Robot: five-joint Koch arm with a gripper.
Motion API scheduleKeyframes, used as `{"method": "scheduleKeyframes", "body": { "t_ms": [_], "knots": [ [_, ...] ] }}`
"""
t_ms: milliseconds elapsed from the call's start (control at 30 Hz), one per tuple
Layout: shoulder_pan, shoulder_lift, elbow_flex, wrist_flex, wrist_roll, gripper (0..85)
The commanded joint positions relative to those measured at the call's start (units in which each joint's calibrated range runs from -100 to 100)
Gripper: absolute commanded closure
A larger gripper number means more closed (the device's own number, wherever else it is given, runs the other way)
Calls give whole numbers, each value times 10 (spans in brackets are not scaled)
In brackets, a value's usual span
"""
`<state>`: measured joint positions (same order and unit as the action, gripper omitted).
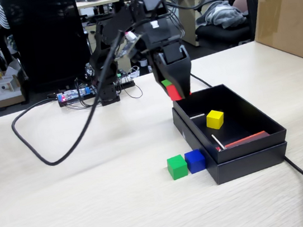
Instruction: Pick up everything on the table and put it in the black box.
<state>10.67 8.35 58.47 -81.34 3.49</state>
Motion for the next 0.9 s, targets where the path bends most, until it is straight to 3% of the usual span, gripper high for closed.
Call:
{"method": "scheduleKeyframes", "body": {
  "t_ms": [0, 367, 467, 600, 667, 867],
  "knots": [
    [14, 75, 57, 5, 9, 815],
    [38, 298, 115, 13, 34, 811],
    [38, 326, 110, 10, 35, 641],
    [33, 287, 102, 8, 35, 475],
    [30, 244, 93, 8, 35, 423],
    [15, 32, 72, 8, 35, 416]
  ]
}}
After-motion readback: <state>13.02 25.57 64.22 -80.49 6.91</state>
